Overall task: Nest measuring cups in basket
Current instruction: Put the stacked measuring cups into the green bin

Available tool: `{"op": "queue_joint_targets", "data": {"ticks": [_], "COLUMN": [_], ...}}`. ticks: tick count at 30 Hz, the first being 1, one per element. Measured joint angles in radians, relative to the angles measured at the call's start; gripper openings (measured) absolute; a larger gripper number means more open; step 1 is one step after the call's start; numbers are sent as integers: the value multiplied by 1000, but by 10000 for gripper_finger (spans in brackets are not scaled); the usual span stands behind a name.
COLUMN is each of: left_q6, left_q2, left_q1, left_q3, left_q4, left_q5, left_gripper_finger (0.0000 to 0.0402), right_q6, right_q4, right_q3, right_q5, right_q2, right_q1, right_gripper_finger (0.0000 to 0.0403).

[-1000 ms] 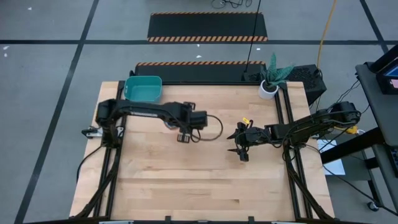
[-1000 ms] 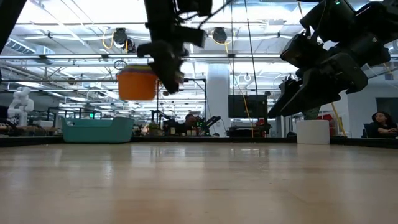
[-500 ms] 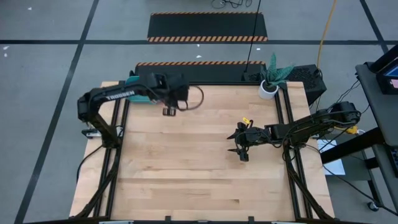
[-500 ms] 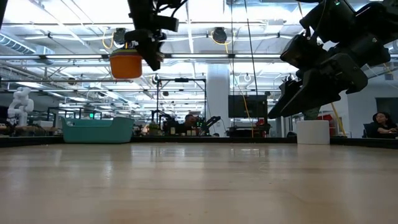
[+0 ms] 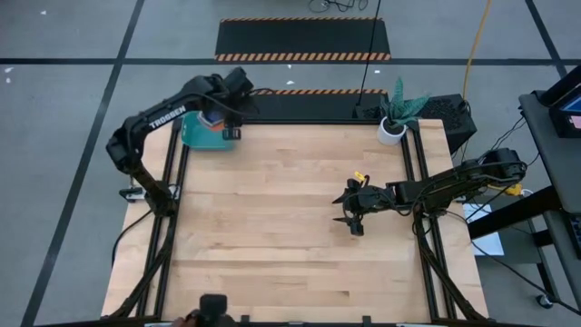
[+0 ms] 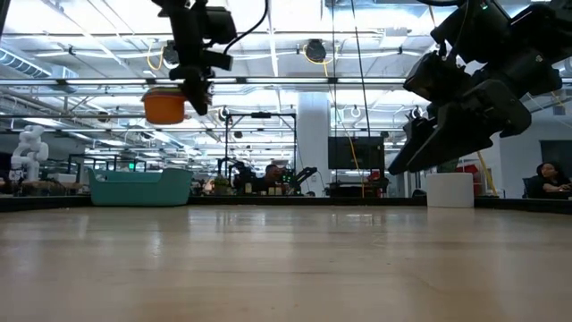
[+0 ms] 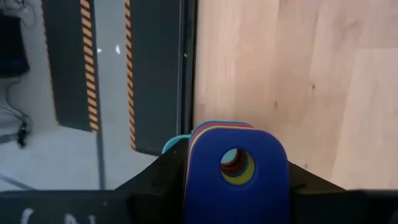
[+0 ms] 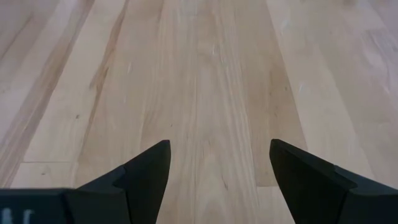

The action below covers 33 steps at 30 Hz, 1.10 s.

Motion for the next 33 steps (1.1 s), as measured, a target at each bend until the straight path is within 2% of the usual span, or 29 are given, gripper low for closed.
{"op": "queue_joint_targets", "data": {"ticks": [3, 7, 14, 21, 33], "left_q6": [5, 54, 122, 127, 224], "left_q2": [0, -1, 0, 0, 0], "left_q1": [43, 72, 116, 180, 216], "left_q3": [-6, -79, -241, -325, -473], "left_q4": [8, 81, 183, 213, 378], "left_q5": [51, 117, 91, 36, 55], "left_gripper_finger": [137, 137, 136, 136, 135], "right_q6": [0, 3, 7, -36, -150], "right_q4": [-4, -4, -14, -11, 43], "right_q3": [0, 0, 0, 0, 0], "right_q5": [0, 0, 0, 1, 3], "right_q2": [0, 0, 0, 0, 0], "right_q1": [0, 0, 0, 0, -34], "right_gripper_finger": [265, 265, 265, 265, 265]}}
